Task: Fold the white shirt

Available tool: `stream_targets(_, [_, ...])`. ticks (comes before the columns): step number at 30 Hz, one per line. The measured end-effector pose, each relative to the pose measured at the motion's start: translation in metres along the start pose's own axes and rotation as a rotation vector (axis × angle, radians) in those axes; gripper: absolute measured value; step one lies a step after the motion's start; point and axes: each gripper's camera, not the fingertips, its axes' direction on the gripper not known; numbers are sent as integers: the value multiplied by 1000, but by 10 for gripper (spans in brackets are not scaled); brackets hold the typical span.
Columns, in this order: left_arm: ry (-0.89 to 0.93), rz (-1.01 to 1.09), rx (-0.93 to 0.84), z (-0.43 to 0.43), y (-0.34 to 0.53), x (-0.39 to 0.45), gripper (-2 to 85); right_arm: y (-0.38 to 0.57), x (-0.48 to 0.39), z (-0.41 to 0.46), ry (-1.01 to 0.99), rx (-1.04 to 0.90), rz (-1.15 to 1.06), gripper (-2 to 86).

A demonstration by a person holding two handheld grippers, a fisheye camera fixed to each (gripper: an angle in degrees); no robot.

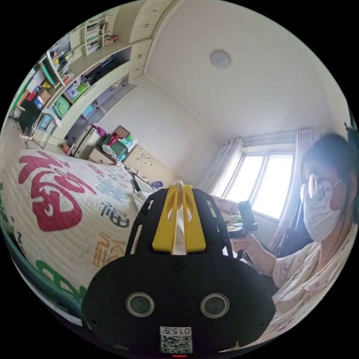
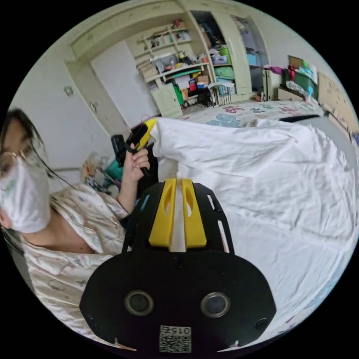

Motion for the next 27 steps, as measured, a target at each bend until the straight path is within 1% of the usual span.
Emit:
stream_targets(1, [-31,11,-23,11,-21,-4,-5,-1,27,-46,-6,86,102,36])
stream_targets(2, [-51,27,-46,19,-35,-6,-5,0,40,-72,11,133,152,35])
stream_targets(3, [-90,58,-106,35,-68,-14,-4,6,63,-131,94,240,242,34])
stream_targets(4, [-146,82,-146,49,-108,-27,-2,15,80,-194,263,341,328,34])
stream_targets(5, [-187,97,-145,54,-128,-34,-1,21,86,-227,378,390,366,34])
stream_targets(6, [-325,149,-104,59,-170,-46,3,34,93,-291,661,480,440,33])
stream_targets(7, [-534,232,-37,63,-204,-54,9,46,98,-347,982,540,523,34])
stream_targets(8, [-663,273,-5,67,-216,-57,17,53,101,-373,1137,556,576,34])
stream_targets(9, [-918,303,52,73,-230,-67,33,73,109,-416,1358,568,704,35])
stream_targets(10, [-1095,286,73,76,-233,-76,94,98,114,-449,1424,594,871,36])
stream_targets(11, [-1138,264,60,77,-232,-80,125,111,112,-461,1395,625,926,37])
stream_targets(12, [-1117,238,-1,76,-225,-81,130,132,102,-468,1285,675,881,39])
stream_targets(13, [-1001,266,-70,75,-206,-73,129,147,88,-461,1183,680,747,44])
stream_targets(14, [-935,284,-99,74,-194,-67,126,154,82,-455,1144,675,706,47])
stream_targets(16, [-728,333,-178,71,-133,-38,118,172,70,-421,995,587,642,52])
stream_targets(17, [-683,343,-198,70,-117,-30,118,175,68,-410,955,563,632,54])
stream_targets(18, [-588,361,-243,69,-88,-14,116,182,65,-388,861,519,616,57])
stream_targets(19, [-496,348,-299,68,-63,-1,118,187,61,-365,749,490,587,60])
stream_targets(20, [-448,334,-332,68,-51,5,118,190,58,-353,690,484,568,65])
stream_targets(22, [-301,235,-458,67,-11,22,131,200,50,-308,459,431,524,96])
stream_targets(25, [-164,124,-580,60,24,35,139,212,34,-262,304,345,495,129])
stream_targets(27, [-118,137,-604,53,37,49,139,220,21,-247,280,312,483,134])
